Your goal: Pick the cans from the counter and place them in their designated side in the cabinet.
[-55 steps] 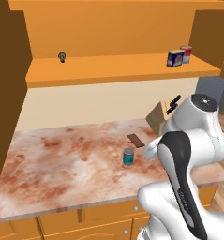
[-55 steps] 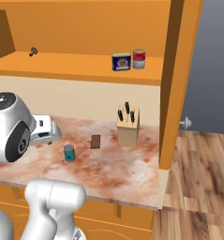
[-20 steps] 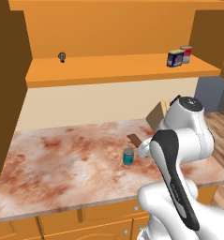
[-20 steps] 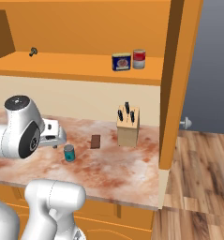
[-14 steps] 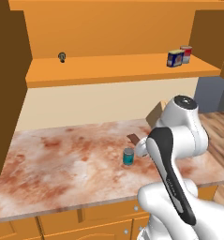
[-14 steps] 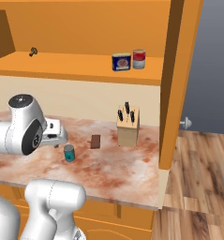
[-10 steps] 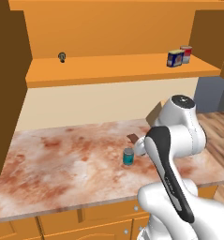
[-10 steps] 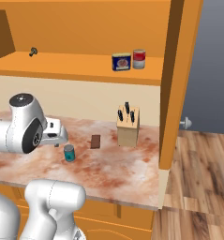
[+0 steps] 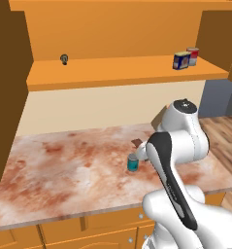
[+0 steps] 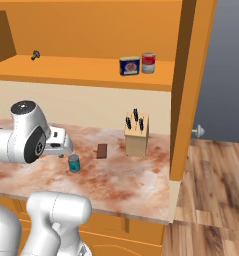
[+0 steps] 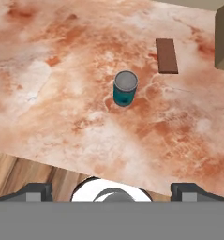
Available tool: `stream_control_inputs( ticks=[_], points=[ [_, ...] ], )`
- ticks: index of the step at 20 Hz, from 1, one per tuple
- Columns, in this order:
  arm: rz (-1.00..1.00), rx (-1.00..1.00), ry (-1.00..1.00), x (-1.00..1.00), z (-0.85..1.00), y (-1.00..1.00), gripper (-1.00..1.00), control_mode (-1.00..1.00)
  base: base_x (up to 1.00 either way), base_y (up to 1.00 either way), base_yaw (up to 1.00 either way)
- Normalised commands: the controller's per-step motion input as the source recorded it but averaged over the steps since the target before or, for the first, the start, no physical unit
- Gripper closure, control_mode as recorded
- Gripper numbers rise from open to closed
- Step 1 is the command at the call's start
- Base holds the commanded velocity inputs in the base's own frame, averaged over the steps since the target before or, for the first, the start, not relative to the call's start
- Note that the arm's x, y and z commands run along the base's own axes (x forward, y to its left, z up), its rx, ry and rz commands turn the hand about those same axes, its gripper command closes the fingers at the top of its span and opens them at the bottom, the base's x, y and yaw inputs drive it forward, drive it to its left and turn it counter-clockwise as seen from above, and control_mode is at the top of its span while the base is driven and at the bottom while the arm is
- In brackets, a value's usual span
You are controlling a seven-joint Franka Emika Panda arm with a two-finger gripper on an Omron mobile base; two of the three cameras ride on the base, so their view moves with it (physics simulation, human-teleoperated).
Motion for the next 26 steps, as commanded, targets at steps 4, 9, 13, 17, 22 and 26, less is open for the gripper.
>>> stream_control_inputs(
  ticks=[4,9,13,17,22,26],
  points=[
    [-0.07,0.01,0.00,0.11,-0.10,0.01,-1.00,-1.00,0.00,0.00,0.00],
    [-0.05,0.02,0.00,0.13,-0.09,0.00,-1.00,-1.00,0.00,0.00,0.00],
    [-0.04,0.02,0.01,0.17,-0.11,0.00,-1.00,-1.00,0.00,0.00,0.00],
    [-0.04,0.01,0.01,0.17,-0.16,0.03,-1.00,-1.00,0.00,0.00,0.00],
    [-0.04,0.01,0.02,0.20,-0.19,0.03,-1.00,-1.00,0.00,0.00,0.00],
    [-0.04,0.00,0.02,0.22,-0.20,0.03,-1.00,-1.00,0.00,0.00,0.00]
  ],
)
